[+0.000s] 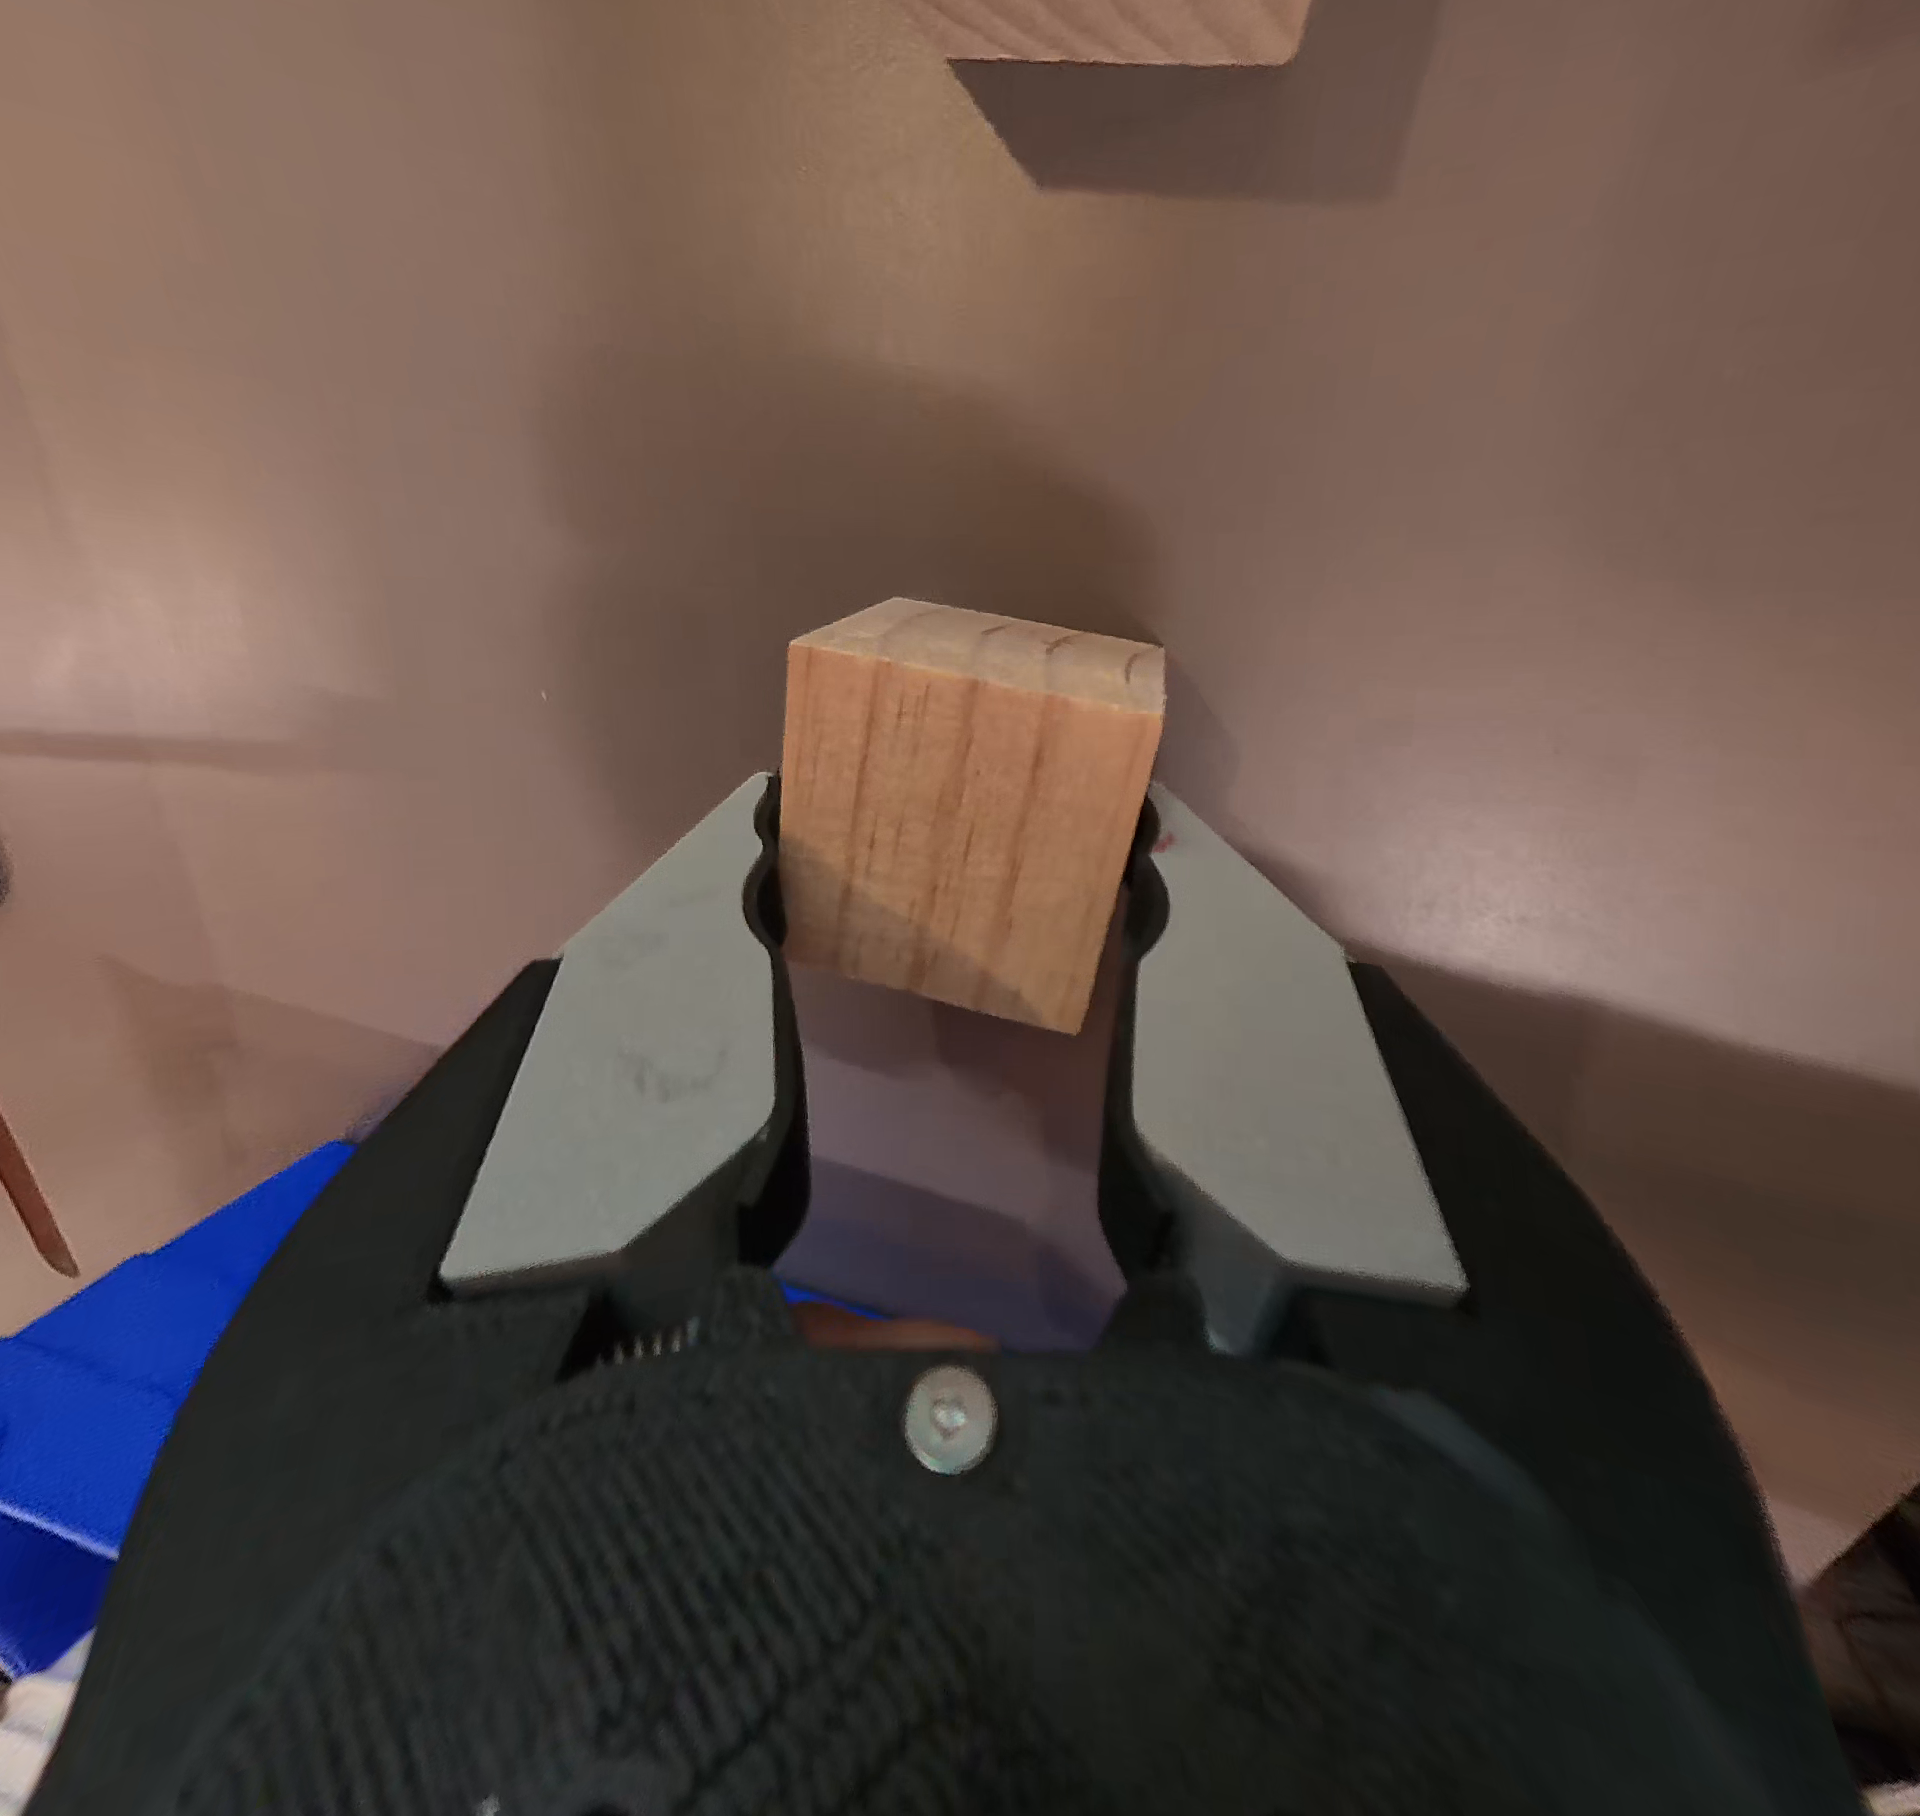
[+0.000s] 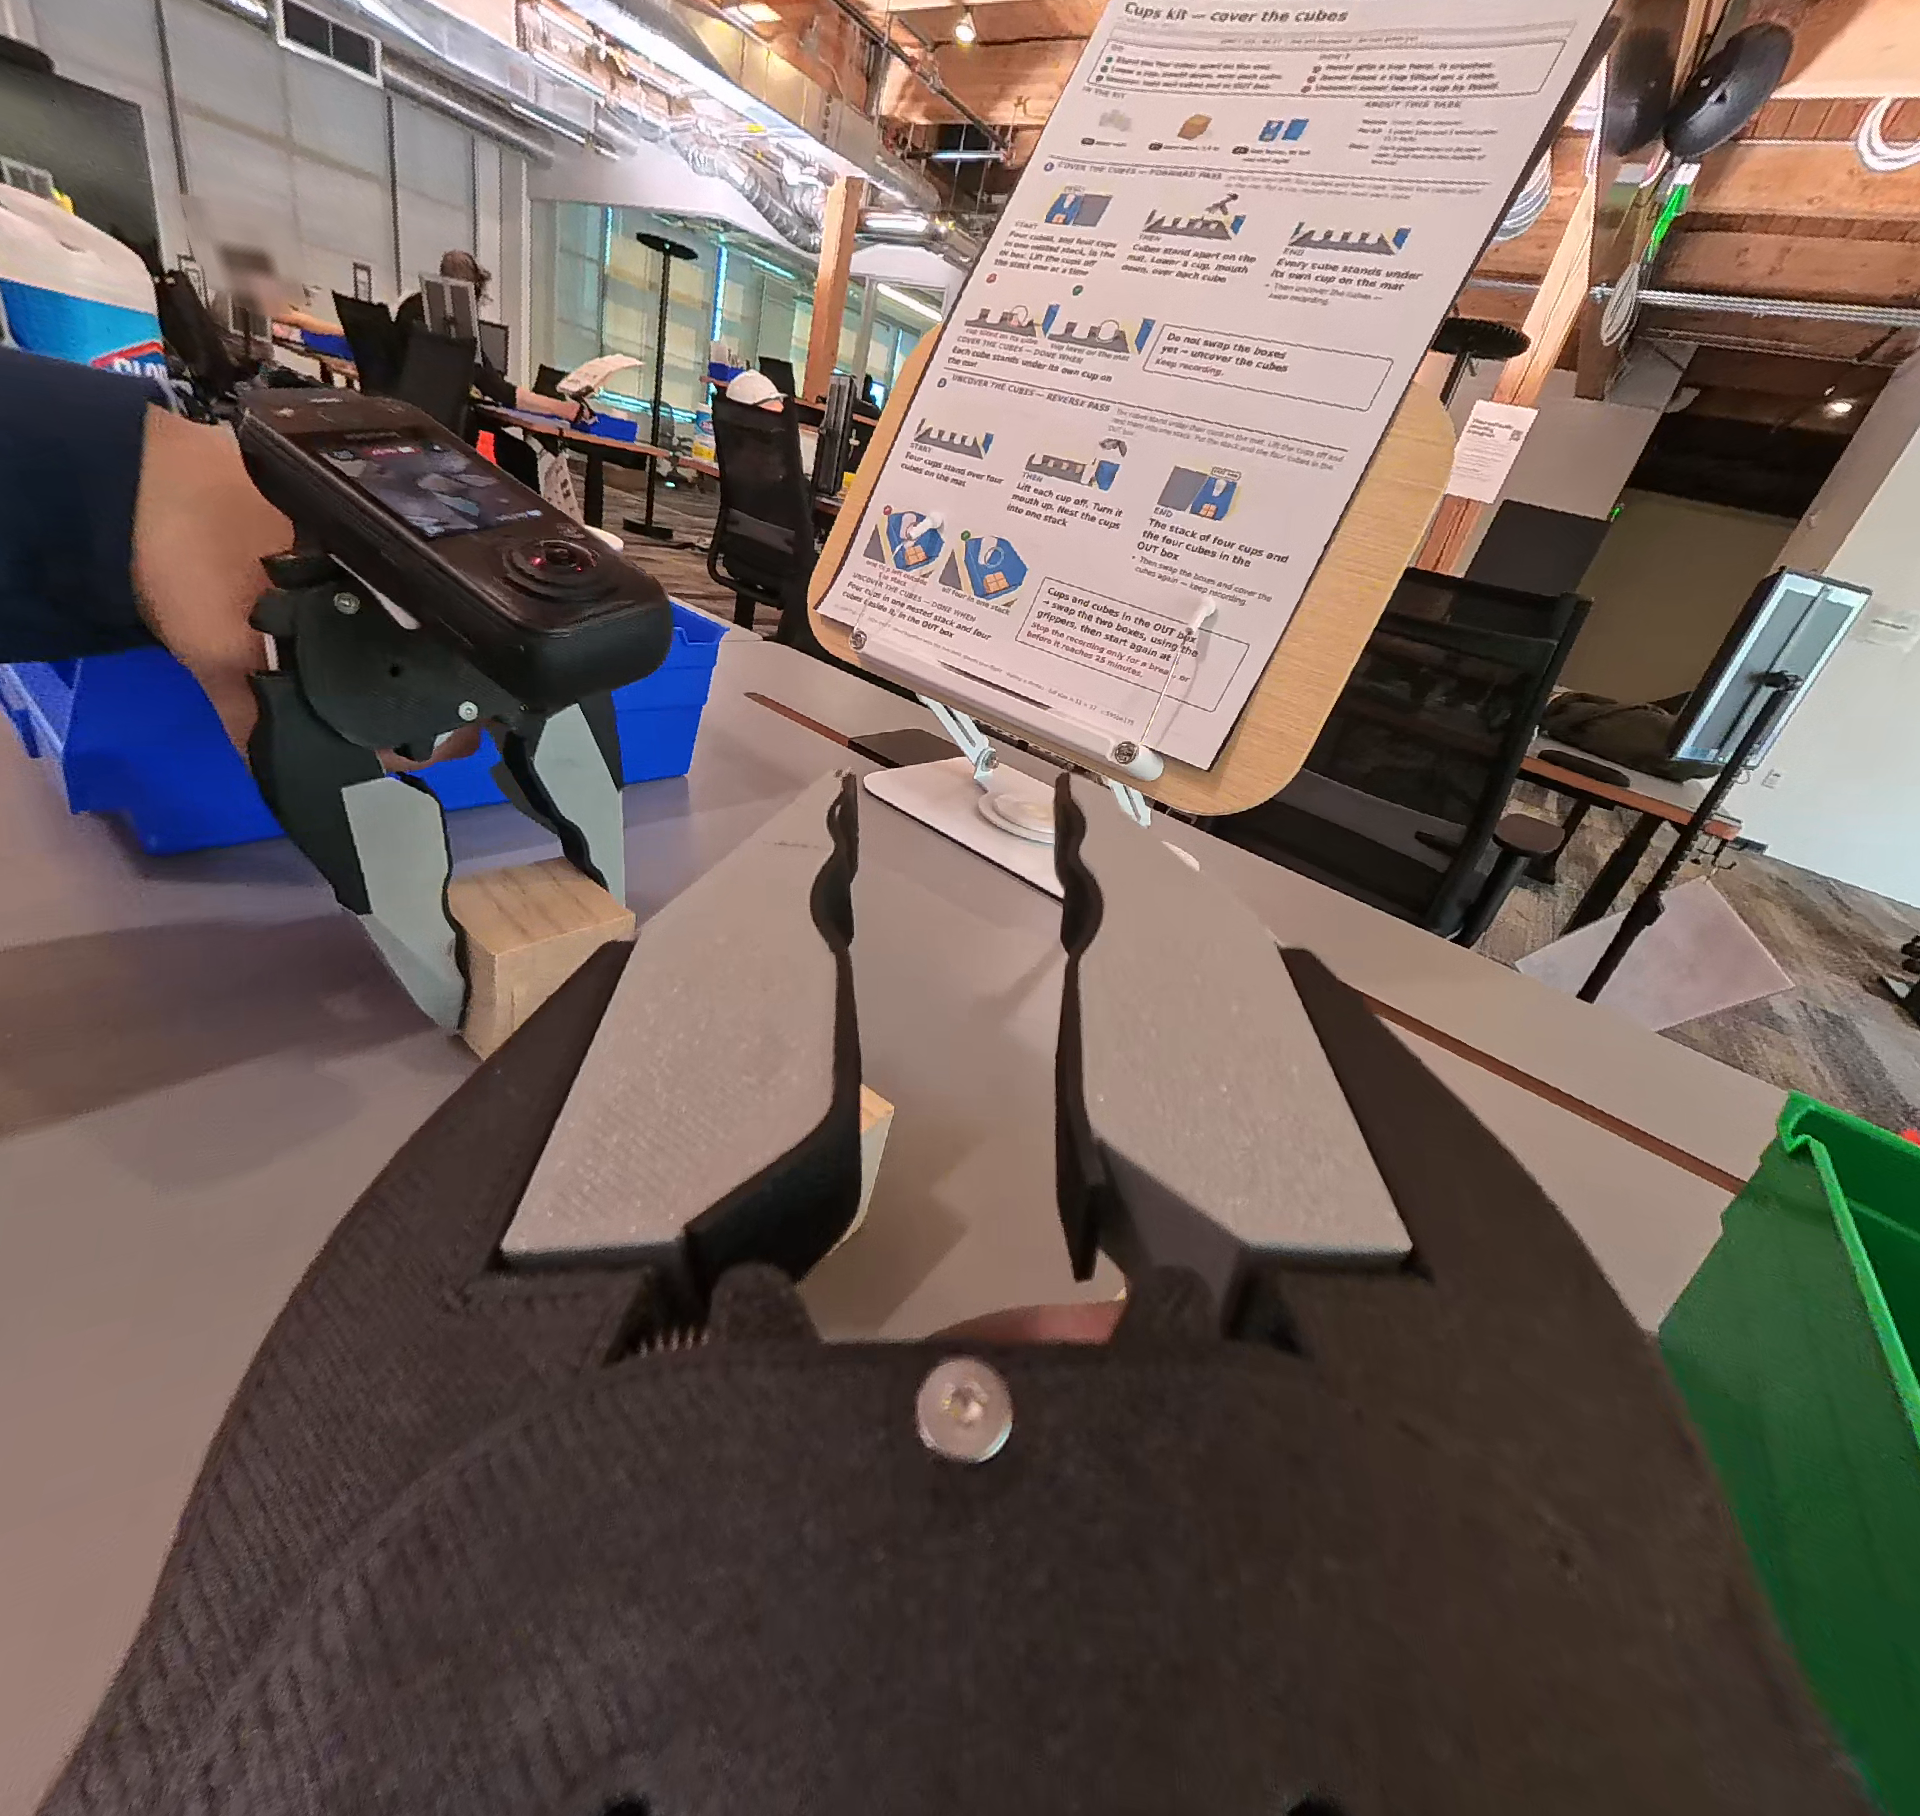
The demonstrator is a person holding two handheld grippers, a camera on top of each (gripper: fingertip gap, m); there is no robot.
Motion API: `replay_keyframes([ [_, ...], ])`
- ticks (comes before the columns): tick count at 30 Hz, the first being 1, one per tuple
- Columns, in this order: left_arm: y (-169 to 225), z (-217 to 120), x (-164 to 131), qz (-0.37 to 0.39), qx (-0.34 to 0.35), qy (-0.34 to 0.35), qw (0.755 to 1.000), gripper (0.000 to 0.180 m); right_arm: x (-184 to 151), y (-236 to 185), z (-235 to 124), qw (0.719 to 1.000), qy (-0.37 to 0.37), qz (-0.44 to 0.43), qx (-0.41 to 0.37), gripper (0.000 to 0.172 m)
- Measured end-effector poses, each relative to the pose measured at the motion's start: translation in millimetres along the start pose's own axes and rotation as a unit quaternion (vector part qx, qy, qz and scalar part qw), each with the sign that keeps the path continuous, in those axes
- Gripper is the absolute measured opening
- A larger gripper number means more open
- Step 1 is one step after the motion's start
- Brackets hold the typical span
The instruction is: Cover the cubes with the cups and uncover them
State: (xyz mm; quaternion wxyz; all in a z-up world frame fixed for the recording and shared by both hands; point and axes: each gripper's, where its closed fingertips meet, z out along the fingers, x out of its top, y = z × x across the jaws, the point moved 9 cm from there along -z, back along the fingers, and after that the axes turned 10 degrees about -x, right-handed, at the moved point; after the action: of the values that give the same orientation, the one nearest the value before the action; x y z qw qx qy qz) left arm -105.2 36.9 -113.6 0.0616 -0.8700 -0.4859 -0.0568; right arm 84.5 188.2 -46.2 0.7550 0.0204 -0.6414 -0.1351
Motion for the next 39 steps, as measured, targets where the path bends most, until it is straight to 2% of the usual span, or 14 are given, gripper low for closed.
replay_keyframes([
  [9,3.8,2.0,4.3,0.011,0.013,0.001,1.000,0.067,-1.6,1.5,0.9,1.000,-0.004,0.002,-0.003,0.034],
  [23,4.1,5.7,22.9,-0.025,0.003,0.007,1.000,0.069,-1.3,-0.3,0.7,1.000,-0.002,-0.008,-0.004,0.034],
  [26,6.6,3.6,23.5,-0.030,-0.002,0.022,0.999,0.077,-1.2,-0.2,0.6,1.000,-0.002,-0.008,-0.004,0.034],
  [29,8.6,-12.3,19.5,-0.027,0.014,0.043,0.999,0.089,-1.0,0.2,0.4,1.000,-0.001,-0.006,-0.004,0.034],
  [34,3.3,-88.8,-19.0,-0.048,0.073,0.077,0.993,0.094,-0.4,-0.5,0.0,1.000,0.000,-0.007,-0.002,0.034],
  [37,-9.4,-131.9,-71.8,-0.119,0.129,0.071,0.982,0.086,0.5,-1.8,-0.3,1.000,0.002,-0.008,0.001,0.034],
  [39,-18.0,-141.4,-117.3,-0.216,0.136,0.043,0.966,0.083,0.6,-2.9,-0.3,1.000,0.002,-0.010,0.003,0.034],
])
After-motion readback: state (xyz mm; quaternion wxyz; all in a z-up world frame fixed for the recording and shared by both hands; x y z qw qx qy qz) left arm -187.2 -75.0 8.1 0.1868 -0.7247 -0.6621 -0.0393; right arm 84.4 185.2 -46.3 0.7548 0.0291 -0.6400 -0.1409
